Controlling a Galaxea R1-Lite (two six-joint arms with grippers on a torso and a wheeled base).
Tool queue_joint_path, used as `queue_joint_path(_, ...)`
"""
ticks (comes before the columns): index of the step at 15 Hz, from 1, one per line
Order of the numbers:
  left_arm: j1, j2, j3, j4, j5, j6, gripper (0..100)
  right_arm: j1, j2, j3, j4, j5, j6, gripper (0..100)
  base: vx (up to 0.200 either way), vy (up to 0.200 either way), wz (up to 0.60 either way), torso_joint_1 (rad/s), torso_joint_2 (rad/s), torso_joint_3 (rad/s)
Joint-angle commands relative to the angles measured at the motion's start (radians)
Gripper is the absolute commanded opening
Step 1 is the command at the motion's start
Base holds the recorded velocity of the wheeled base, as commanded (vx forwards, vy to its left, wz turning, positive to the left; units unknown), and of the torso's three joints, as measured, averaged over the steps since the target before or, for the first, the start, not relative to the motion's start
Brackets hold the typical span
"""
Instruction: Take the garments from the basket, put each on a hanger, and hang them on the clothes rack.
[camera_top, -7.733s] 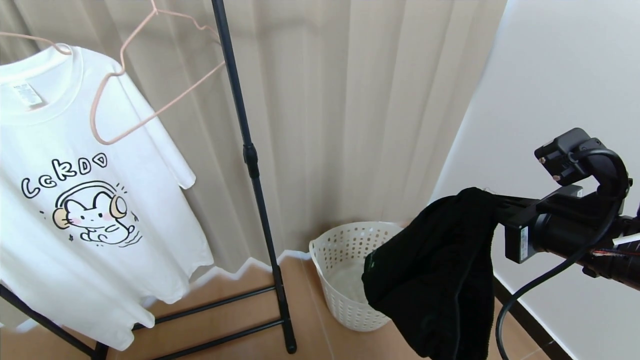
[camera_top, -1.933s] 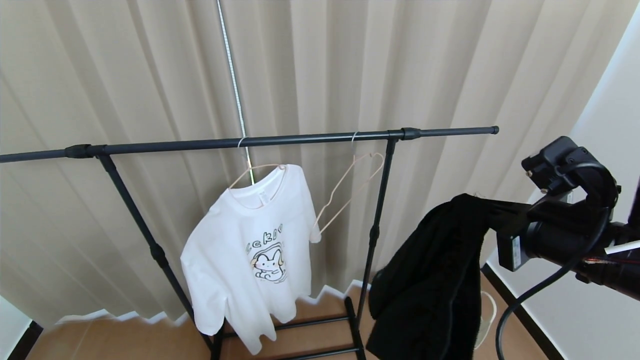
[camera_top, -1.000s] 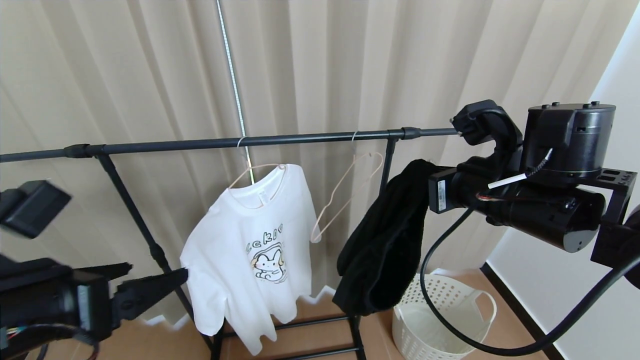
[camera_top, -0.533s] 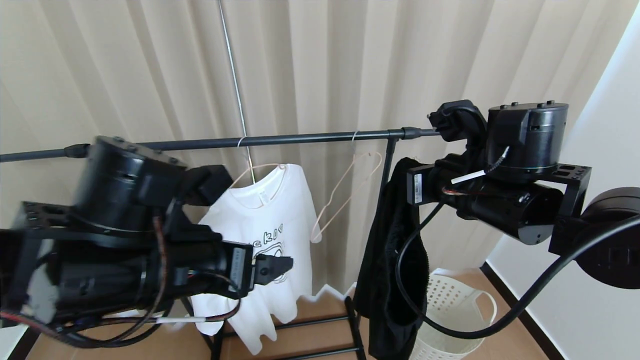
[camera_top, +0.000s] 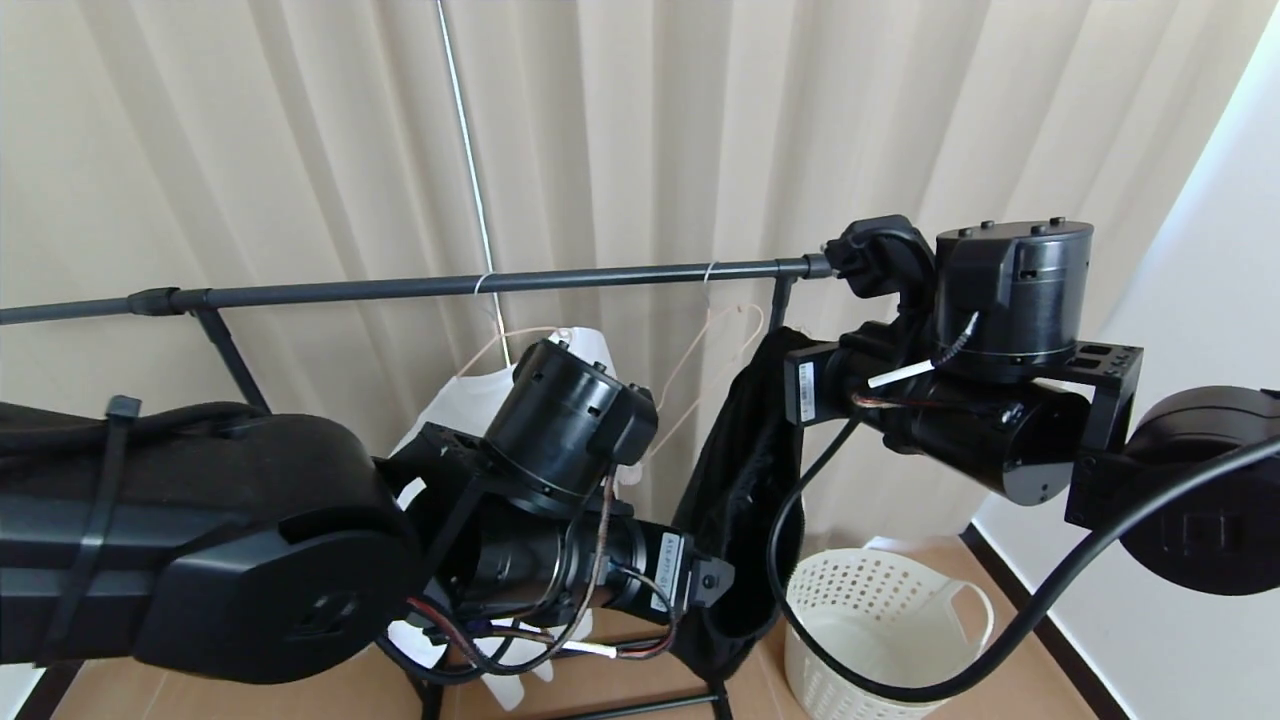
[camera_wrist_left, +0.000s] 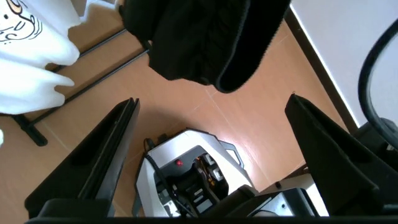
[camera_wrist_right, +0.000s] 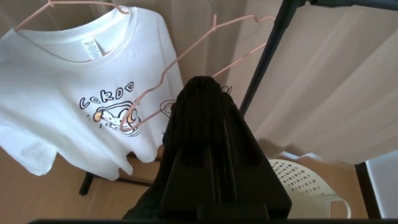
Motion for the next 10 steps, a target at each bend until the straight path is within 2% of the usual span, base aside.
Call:
queue_joint_path(1, -0.007, 0.037, -0.007, -0.024, 0.002, 0.000, 100, 0.020, 0.000, 0.001, 0.002, 0.000, 0.002, 0, 0.000, 0.000, 0.00, 0.000, 0.00, 0.000)
queue_joint_path(7, -0.009, 0.095, -0.020, -0.114, 0.017, -0.032, 100, 0.072, -0.010, 0.014, 0.002, 0.000, 0.011, 0, 0.000, 0.000, 0.00, 0.000, 0.00, 0.000)
queue_joint_path(9, -0.026, 0.121, -0.040, -0.116, 0.074, -0.040, 100, 0.082, -0.011, 0.018, 0.000, -0.009, 0.011, 0, 0.000, 0.000, 0.00, 0.000, 0.00, 0.000)
queue_joint_path(10, -0.027, 0.152, -0.050, -0.116, 0.135, -0.055, 100, 0.082, -0.017, 0.017, 0.000, -0.023, 0.011, 0, 0.000, 0.000, 0.00, 0.000, 0.00, 0.000)
